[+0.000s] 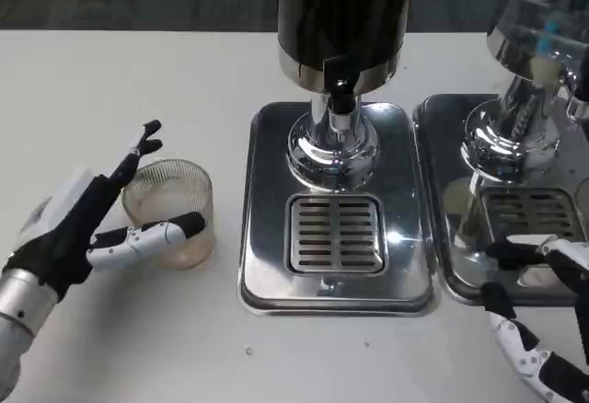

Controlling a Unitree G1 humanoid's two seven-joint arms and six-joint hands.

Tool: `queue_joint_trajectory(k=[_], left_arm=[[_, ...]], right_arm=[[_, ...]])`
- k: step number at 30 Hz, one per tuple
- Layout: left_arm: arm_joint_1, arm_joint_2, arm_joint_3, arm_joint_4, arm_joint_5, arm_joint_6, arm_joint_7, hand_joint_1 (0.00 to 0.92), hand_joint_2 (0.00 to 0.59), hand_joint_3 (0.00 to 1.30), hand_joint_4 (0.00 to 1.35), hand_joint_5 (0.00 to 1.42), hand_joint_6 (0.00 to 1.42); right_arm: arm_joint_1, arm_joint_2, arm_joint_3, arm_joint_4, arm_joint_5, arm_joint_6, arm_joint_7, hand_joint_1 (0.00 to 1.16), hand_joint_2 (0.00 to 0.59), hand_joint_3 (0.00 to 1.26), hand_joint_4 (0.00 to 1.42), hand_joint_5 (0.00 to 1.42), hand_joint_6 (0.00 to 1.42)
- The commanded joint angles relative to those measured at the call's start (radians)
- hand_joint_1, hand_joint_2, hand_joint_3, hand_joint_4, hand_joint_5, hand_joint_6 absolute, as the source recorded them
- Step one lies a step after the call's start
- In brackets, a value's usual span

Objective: Grasp the cup under the faucet to collect the drink, then remove the cup.

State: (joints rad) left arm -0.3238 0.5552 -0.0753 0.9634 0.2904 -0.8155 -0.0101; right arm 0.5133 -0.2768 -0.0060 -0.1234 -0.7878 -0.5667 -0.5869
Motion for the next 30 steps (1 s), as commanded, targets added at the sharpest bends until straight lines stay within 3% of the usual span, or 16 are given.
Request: queue_joint_trajectory(k=[1,18,30], left_arm=[[0.007,0.025,0.032,0.001,-0.035,-0.043,-0.013,0.245,0.019,0.0,0.04,0.23,0.17],[-0.033,0.066,0.034,0.111,-0.037,-0.05,-0.03,0.226,0.017,0.0,0.0,0.18,0.16],[-0.071,0.08,-0.029,0.169,0.047,-0.037,-0.01,0.251,0.015,0.0,0.0,0.17,0.15]], right_arm=[[-0.01,0.015,0.015,-0.015,-0.012,0.017,-0.007,0.51,0.4,0.56,0.57,0.51,0.49],[0.0,0.051,0.043,-0.013,-0.045,0.038,-0.053,0.51,0.4,0.56,0.58,0.51,0.51],[0.006,0.05,0.055,-0.026,-0.055,0.049,-0.06,0.51,0.407,0.57,0.59,0.51,0.51]])
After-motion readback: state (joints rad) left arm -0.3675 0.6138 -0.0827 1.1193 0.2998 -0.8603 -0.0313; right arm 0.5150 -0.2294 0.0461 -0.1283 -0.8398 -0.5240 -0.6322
